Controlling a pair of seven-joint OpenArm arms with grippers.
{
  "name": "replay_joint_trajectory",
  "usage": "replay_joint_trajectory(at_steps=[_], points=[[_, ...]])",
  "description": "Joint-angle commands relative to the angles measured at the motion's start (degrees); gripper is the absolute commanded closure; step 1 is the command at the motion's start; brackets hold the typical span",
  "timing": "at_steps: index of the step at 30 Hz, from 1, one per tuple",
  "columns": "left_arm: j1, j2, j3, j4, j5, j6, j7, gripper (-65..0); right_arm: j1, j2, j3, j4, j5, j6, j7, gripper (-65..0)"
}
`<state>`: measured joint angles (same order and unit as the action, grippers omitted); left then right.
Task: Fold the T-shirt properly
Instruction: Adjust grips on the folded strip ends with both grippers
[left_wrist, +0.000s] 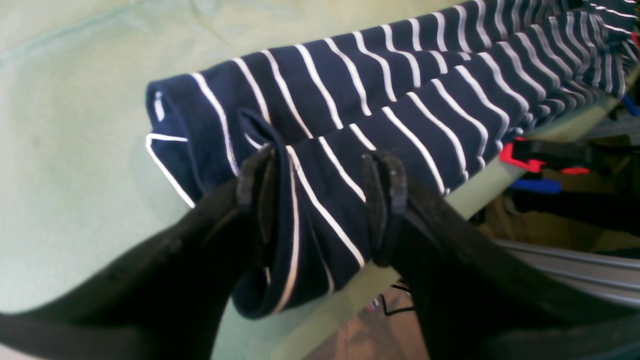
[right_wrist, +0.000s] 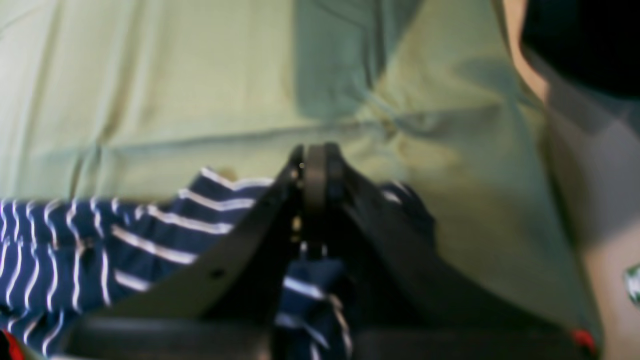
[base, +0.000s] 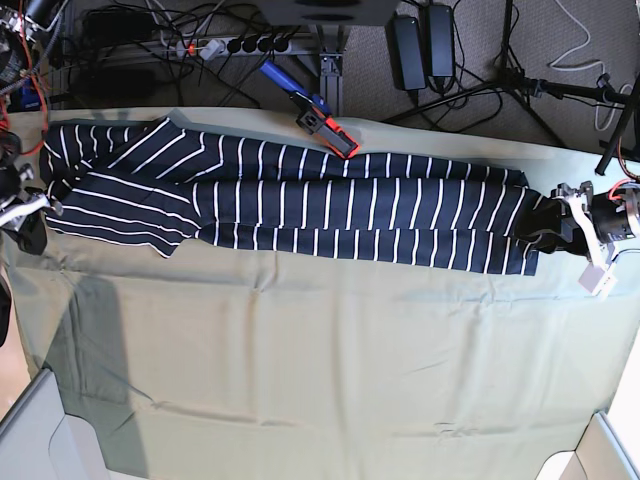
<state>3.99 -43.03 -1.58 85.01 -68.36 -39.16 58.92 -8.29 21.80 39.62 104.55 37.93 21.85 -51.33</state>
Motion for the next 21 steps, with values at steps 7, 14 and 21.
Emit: replay_joint_trajectory(at_steps=[7,14,21], points=[[-0.9,0.5,-0.7,-0.4,11.0,-0.8,-8.0,-39.6,2.1,0.0,-10.1,-10.3,-4.6,2.4,3.0,0.0],[-0.9,0.7,-0.7,-4.6,15.5,-0.3,-9.7,-39.6,2.1,-0.4,-14.6,-17.4,-4.5,2.4,3.1,0.0],[-0.9,2.4,-0.7,-5.3,18.5,2.1,-11.5,-39.6,2.1,-0.4,-14.6,-17.4,-3.3,2.4,3.1,0.0]])
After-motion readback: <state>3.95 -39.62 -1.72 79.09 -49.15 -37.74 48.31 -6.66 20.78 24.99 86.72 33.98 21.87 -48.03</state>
